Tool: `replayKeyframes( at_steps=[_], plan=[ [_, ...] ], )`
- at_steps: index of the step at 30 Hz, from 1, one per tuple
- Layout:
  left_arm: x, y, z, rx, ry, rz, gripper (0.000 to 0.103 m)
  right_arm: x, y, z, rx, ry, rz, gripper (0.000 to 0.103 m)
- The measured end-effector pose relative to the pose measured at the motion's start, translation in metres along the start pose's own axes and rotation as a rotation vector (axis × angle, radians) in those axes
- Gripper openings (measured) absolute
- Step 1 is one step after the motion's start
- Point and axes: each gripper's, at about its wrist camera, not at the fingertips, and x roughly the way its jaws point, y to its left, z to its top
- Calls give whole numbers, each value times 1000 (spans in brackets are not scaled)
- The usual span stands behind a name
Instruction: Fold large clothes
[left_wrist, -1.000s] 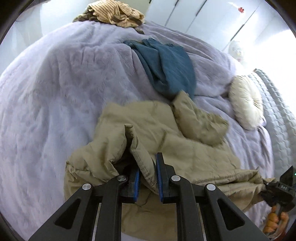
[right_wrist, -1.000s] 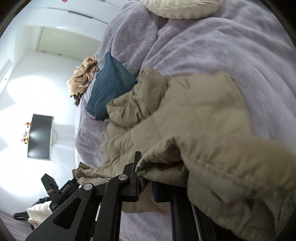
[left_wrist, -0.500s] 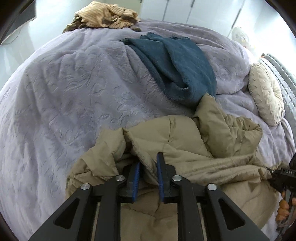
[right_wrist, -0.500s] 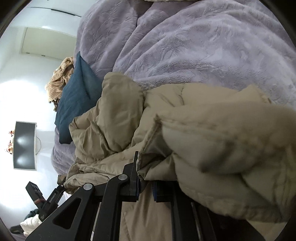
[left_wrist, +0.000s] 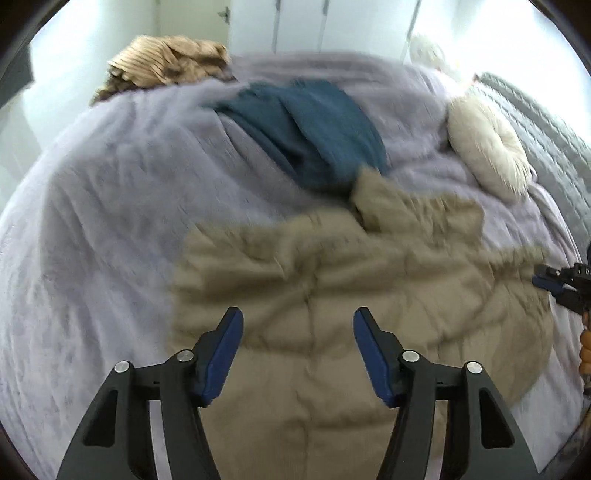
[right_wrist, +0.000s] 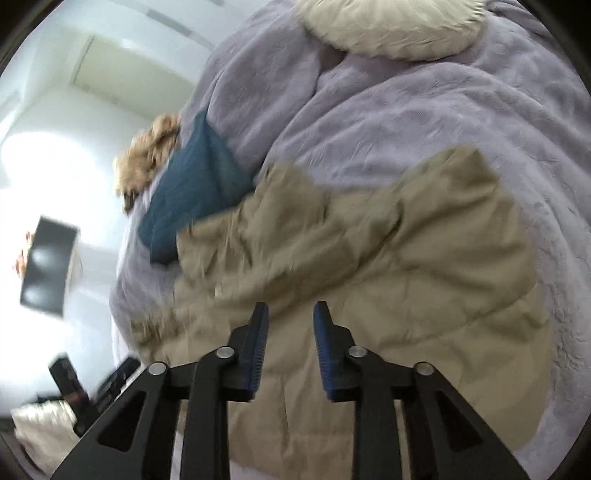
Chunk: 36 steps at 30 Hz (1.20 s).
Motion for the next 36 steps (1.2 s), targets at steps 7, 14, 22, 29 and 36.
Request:
replayKeyframes(
  at_steps=[7,14,22,29,36],
  plan=[
    [51,-4,5,19,18,94,64,29,-24,4,-50,2,-256,25],
    [76,18,44,-19,-7,173,64,10,-47,35,-41,-91,-379,20],
    [107,22,47,17,-30,256,64,46,-76,51,-36,-71,-394,19],
    [137,31,56,-42,-69,287,64,87,-97,73,35,-79,-361,19],
    [139,34,61,-64,-43,299,64,90,-91,75,16,-63,-403,20]
  ],
)
